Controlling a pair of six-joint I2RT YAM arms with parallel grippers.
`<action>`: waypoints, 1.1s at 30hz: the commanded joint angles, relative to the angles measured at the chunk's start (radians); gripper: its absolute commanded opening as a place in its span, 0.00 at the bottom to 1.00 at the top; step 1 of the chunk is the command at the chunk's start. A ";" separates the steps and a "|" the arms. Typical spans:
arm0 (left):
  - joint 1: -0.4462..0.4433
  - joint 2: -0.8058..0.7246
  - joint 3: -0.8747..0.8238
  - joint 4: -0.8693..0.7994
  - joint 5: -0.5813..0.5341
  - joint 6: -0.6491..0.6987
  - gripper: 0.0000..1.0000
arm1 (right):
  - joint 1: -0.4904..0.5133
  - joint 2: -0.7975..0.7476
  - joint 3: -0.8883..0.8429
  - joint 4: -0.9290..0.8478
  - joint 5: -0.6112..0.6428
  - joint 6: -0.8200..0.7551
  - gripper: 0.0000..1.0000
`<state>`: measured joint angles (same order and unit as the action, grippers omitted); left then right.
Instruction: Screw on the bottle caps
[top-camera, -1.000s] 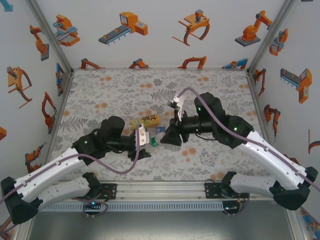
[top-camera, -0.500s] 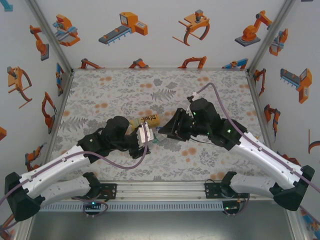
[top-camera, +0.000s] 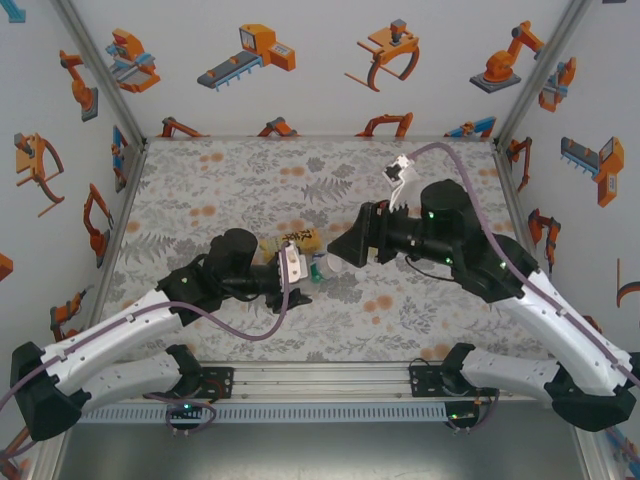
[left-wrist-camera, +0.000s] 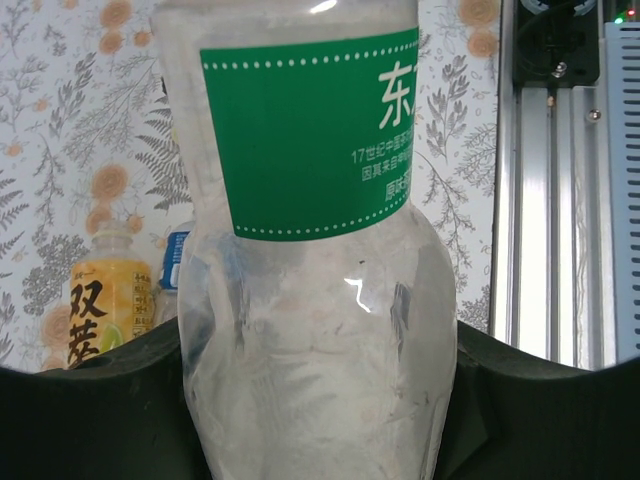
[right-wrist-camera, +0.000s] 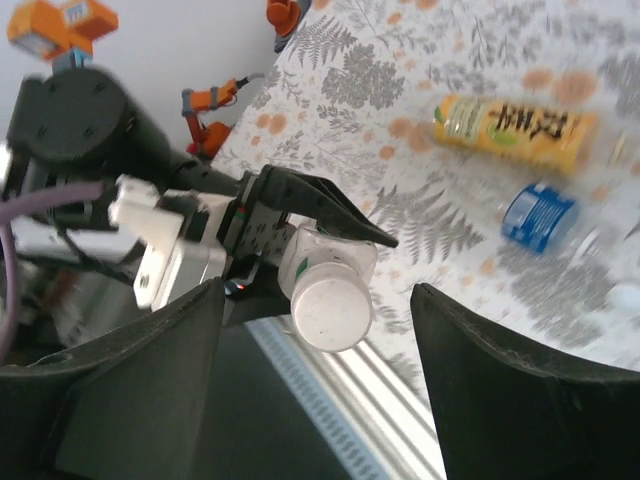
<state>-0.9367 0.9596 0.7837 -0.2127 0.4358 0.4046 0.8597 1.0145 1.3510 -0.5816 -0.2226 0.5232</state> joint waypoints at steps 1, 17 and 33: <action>-0.005 0.006 0.045 -0.001 0.087 0.023 0.00 | -0.002 -0.010 0.038 -0.042 -0.203 -0.453 0.69; -0.006 0.025 0.057 -0.017 0.203 0.028 0.00 | -0.002 0.038 0.034 -0.137 -0.523 -1.011 0.63; -0.007 0.006 0.048 -0.026 0.205 0.032 0.00 | -0.002 0.115 0.043 -0.194 -0.518 -1.023 0.50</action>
<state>-0.9367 0.9840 0.8047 -0.2333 0.6071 0.4194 0.8597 1.1194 1.3827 -0.7532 -0.7162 -0.4786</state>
